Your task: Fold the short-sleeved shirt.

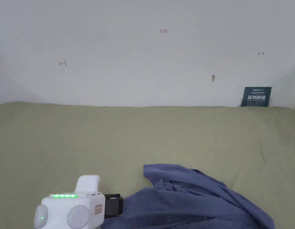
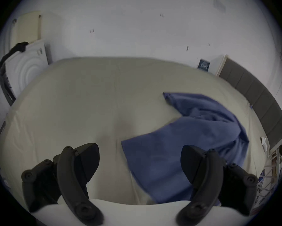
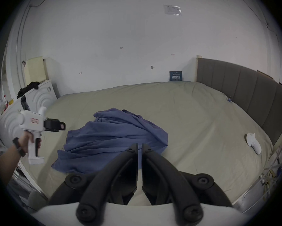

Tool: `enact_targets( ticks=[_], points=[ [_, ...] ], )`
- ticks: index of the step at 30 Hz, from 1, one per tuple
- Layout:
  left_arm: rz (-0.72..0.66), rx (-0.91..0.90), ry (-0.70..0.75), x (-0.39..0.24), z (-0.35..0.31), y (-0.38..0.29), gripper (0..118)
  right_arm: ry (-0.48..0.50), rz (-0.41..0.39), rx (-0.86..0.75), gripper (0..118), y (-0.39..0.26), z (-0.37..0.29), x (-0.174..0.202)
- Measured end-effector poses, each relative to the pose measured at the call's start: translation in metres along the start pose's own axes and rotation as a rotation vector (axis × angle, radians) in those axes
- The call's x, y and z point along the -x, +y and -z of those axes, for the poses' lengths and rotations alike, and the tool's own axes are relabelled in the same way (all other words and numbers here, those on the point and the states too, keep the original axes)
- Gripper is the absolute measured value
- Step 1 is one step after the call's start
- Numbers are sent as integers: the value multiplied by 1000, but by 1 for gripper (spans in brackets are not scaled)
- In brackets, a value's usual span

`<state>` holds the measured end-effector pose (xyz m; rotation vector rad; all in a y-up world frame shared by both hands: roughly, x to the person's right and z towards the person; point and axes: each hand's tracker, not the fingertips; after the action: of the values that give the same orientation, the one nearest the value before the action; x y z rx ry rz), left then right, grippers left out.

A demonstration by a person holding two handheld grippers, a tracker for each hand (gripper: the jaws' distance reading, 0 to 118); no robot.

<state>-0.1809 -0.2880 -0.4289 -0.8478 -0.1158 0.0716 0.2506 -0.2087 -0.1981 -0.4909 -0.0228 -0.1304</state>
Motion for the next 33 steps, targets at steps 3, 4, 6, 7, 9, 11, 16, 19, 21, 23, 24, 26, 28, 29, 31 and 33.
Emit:
enact_targets(
  ticks=[3, 4, 6, 7, 9, 11, 16, 19, 21, 23, 24, 26, 28, 29, 31, 33],
  points=[
    [47, 69, 50, -4, 41, 2, 105, -23, 22, -3, 7, 3, 5, -15],
    [55, 76, 74, -5, 49, 1, 105, -33, 22, -1, 7, 4, 7, -19],
    [62, 84, 75, -15, 59, -5, 105, -42, 19, -2, 7, 5, 12, -26],
    [68, 105, 36, -17, 65, -8, 105, -43, 18, 0, 7, 5, 16, -30],
    [75, 84, 88, -25, 67, -14, 106, -51, 31, 13, 8, 4, 30, -39],
    [61, 79, 74, -26, 58, -13, 100, -53, 57, 38, 8, 1, 50, -50],
    [25, 56, 32, -22, 33, -10, 7, -9, 89, 123, 28, -3, 126, -80],
    [-36, 72, -156, -14, 23, -12, 4, 62, 180, 299, 80, -2, 181, -99],
    [26, 15, -109, -19, 17, -15, 4, 93, 260, 352, 79, -3, 211, -115],
    [26, -15, -90, -22, 10, -19, 4, 38, 298, 387, 79, -3, 234, -125],
    [7, -28, -116, -20, 6, -20, 4, 47, 303, 398, 79, -2, 244, -131],
    [-54, -37, -171, -17, 4, -20, 4, 65, 314, 386, 80, -3, 254, -135],
    [-44, -54, -157, -17, 3, -23, 4, 84, 296, 377, 79, -1, 255, -127],
    [-27, -64, -148, -18, 4, -22, 4, 80, 268, 370, 79, 2, 256, -123],
    [-17, -71, -134, -20, 3, -23, 4, 68, 190, 380, 77, 6, 251, -108],
    [-54, -74, -172, -17, 0, -23, 4, 100, 111, 393, 59, 4, 251, -94]
  ],
)
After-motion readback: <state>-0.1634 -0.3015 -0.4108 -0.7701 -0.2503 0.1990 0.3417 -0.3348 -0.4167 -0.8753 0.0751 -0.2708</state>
